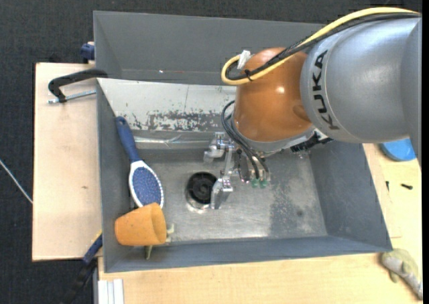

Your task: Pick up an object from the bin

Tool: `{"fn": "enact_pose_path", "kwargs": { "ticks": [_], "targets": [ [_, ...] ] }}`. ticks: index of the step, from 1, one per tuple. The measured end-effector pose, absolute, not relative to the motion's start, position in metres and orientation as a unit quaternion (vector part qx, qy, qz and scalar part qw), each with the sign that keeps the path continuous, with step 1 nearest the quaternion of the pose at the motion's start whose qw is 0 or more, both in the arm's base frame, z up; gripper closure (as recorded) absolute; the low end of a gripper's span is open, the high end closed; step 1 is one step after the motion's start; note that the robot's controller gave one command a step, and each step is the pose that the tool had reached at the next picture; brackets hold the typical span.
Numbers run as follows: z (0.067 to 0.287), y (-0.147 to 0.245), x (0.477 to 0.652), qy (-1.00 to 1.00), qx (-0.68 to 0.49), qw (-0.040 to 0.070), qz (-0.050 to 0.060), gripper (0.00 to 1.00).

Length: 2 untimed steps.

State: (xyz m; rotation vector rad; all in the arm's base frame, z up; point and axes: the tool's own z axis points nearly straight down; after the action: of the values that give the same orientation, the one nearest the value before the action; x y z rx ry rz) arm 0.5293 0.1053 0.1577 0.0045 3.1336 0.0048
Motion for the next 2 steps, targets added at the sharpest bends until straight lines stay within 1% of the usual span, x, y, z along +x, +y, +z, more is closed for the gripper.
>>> {"fn": "enact_pose_path", "kwargs": {
  "ticks": [1,2],
  "targets": [
    [0.0870,0.1087,0.5294,1.000,0.013,0.012,0.003,0.00],
    [0.0861,0.1085,0.5262,1.000,0.012,0.006,0.002,1.00]
  ]
}}
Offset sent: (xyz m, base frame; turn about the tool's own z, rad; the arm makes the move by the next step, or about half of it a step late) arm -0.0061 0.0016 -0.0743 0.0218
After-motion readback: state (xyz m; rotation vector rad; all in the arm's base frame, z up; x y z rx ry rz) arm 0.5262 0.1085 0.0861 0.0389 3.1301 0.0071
